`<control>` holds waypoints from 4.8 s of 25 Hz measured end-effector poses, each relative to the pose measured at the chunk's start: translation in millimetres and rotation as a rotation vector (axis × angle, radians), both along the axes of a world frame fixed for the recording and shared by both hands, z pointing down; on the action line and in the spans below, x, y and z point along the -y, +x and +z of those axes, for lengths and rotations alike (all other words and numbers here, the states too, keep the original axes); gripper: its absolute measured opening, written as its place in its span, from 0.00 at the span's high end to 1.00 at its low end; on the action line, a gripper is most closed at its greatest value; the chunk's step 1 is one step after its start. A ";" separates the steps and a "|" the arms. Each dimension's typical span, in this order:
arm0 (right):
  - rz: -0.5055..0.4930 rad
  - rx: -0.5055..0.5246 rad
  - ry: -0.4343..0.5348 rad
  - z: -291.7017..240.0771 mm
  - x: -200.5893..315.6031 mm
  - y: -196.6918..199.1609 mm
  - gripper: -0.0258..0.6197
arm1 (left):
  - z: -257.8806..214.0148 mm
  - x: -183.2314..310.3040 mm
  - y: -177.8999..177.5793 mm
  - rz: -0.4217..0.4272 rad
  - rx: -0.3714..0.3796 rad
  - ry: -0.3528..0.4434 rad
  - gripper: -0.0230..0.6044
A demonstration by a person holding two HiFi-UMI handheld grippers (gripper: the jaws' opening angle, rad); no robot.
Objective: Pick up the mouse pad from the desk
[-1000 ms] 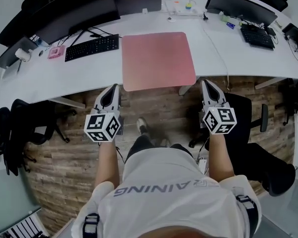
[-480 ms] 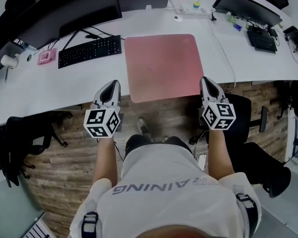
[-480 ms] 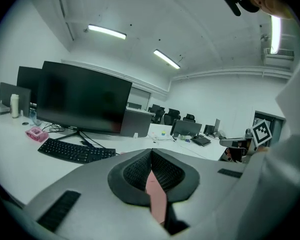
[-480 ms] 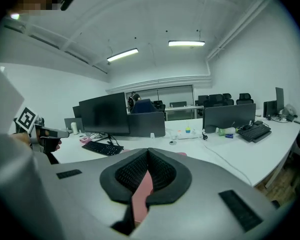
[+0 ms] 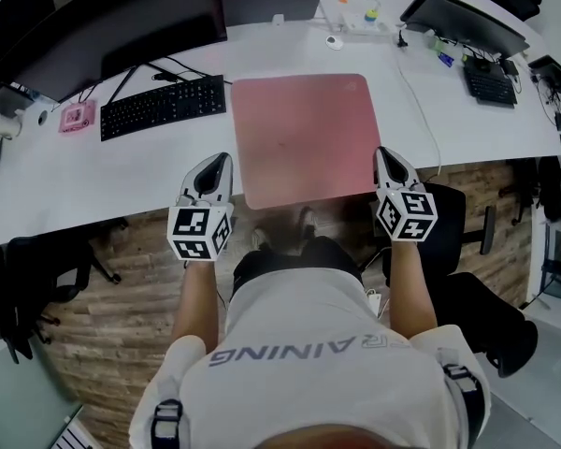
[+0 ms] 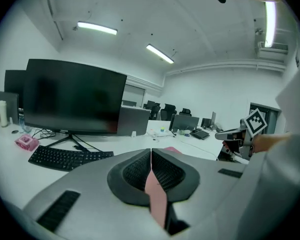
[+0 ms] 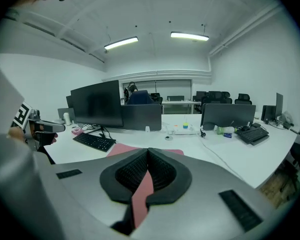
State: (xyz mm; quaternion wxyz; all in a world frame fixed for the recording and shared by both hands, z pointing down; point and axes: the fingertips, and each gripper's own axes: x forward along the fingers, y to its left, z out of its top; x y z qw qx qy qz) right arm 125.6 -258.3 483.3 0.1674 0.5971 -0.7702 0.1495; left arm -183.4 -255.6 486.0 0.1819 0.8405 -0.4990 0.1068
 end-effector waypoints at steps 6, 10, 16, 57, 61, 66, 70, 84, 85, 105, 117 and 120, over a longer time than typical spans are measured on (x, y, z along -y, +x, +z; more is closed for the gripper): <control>0.000 -0.024 -0.082 40.1 36.9 31.9 0.93 | 29.6 22.2 26.7 -0.013 0.023 -0.094 0.91; -0.019 -0.028 -0.141 67.0 68.1 59.1 0.92 | 41.7 44.8 46.4 -0.044 0.050 -0.131 0.91; -0.054 -0.047 -0.297 128.5 97.9 90.5 0.73 | 99.7 67.6 65.0 -0.104 0.117 -0.272 0.74; -0.010 -0.066 -0.575 255.4 86.8 85.5 0.56 | 255.2 70.3 70.8 -0.173 0.314 -0.714 0.43; -0.021 -0.060 -0.582 253.2 83.9 79.6 0.65 | 253.1 66.9 80.1 -0.157 0.298 -0.706 0.56; -0.057 -0.080 -0.538 243.3 81.0 67.2 0.79 | 244.3 63.8 89.7 -0.130 0.290 -0.678 0.69; -0.058 -0.035 -0.536 230.3 79.8 60.9 0.86 | 231.8 64.0 94.2 -0.108 0.220 -0.666 0.75; -0.015 -0.015 -0.374 152.7 100.6 54.8 0.86 | 151.2 87.6 84.8 -0.109 0.084 -0.501 0.81; -0.014 -0.012 -0.360 146.0 102.4 53.6 0.86 | 144.0 90.0 83.2 -0.108 0.079 -0.488 0.81; 0.016 -0.014 0.037 -34.7 130.7 42.4 0.86 | -36.2 127.5 69.5 -0.114 0.032 -0.067 0.81; 0.007 0.006 0.341 -166.9 126.3 40.9 0.86 | -163.6 129.3 67.0 -0.092 -0.011 0.229 0.81; 0.013 0.003 0.394 -191.0 122.5 39.9 0.86 | -187.1 125.6 66.6 -0.096 -0.002 0.300 0.81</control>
